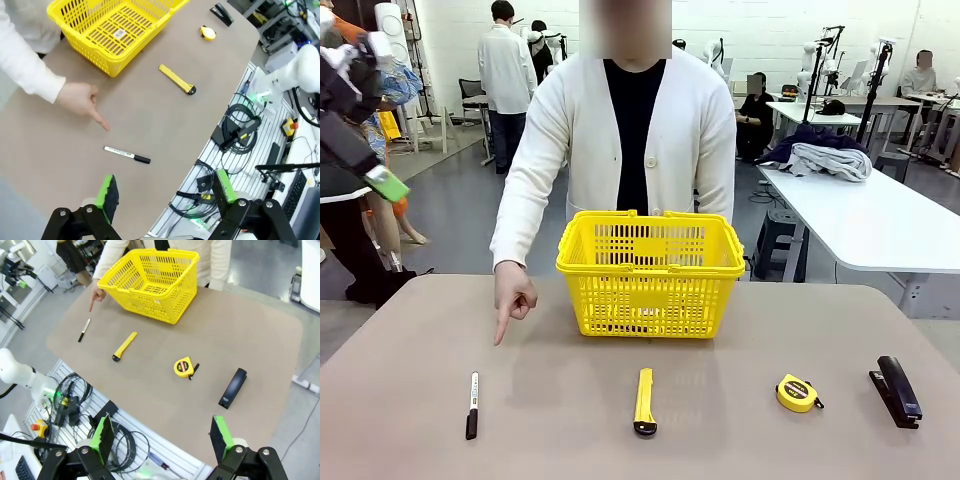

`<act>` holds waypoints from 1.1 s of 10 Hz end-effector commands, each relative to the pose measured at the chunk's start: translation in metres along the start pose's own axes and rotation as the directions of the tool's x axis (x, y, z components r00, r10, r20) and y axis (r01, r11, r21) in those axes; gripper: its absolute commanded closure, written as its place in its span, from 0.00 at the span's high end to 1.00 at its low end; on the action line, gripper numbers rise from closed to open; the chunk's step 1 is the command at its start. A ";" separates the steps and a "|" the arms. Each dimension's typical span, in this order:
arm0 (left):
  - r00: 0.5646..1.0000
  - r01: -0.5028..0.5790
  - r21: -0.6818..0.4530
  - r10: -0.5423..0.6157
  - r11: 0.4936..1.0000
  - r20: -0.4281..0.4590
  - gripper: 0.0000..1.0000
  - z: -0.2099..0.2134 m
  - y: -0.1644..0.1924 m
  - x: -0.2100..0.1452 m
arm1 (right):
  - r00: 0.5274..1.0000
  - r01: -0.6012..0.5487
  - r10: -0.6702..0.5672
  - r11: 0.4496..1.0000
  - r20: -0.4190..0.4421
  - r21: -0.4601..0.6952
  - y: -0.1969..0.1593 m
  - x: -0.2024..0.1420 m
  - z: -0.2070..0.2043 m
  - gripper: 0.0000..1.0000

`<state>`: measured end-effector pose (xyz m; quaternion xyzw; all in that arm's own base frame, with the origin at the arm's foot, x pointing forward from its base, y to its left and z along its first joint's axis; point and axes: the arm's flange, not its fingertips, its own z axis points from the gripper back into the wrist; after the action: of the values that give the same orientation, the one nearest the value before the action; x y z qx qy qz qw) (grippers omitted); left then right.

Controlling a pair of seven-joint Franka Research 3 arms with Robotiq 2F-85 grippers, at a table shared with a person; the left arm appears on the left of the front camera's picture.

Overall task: Place the items the person wants into the basket.
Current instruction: Pick up the item the person points to and place it in the Market Basket.

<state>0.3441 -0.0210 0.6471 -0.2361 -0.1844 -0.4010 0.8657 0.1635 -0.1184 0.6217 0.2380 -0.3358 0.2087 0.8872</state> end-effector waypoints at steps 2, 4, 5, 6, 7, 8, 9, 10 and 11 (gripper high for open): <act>0.998 0.058 -0.005 -0.058 0.998 0.026 0.97 0.007 0.000 -0.010 | 1.000 -0.013 0.012 1.000 0.003 0.021 0.000 0.000 -0.001 1.00; 0.998 0.043 -0.003 -0.043 0.999 0.037 0.97 0.014 0.004 -0.010 | 1.000 -0.013 0.012 1.000 0.003 0.021 0.000 0.000 -0.001 1.00; 0.992 -0.099 0.203 0.114 0.974 -0.059 0.97 -0.026 0.001 0.001 | 1.000 -0.013 0.012 1.000 0.003 0.021 0.000 0.000 -0.001 1.00; 0.962 -0.173 0.384 0.239 0.907 -0.131 0.97 -0.072 0.001 0.006 | 1.000 -0.013 0.012 1.000 0.003 0.021 0.000 0.000 -0.001 1.00; 0.930 -0.197 0.447 0.310 0.873 -0.197 0.97 -0.121 -0.002 0.005 | 1.000 -0.013 0.012 1.000 0.003 0.021 0.000 0.000 -0.001 1.00; 0.902 -0.242 0.511 0.386 0.825 -0.196 0.97 -0.160 -0.001 -0.001 | 1.000 -0.013 0.012 1.000 0.003 0.021 0.000 0.000 -0.001 1.00; 0.872 -0.293 0.512 0.445 0.807 -0.202 0.97 -0.187 -0.002 -0.008 | 1.000 -0.013 0.012 1.000 0.003 0.021 0.000 0.000 -0.001 1.00; 0.835 -0.365 0.518 0.518 0.773 -0.185 0.97 -0.207 0.000 -0.017 | 1.000 -0.013 0.012 1.000 0.003 0.021 0.000 0.000 -0.001 1.00; 0.824 -0.396 0.538 0.547 0.744 -0.150 0.97 -0.219 0.005 -0.026 | 1.000 -0.013 0.012 1.000 0.003 0.021 0.000 0.000 -0.001 1.00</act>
<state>0.3527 -0.1269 0.4485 0.0320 -0.0783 -0.1695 0.9819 0.1635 -0.1183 0.6218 0.2378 -0.3357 0.2087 0.8872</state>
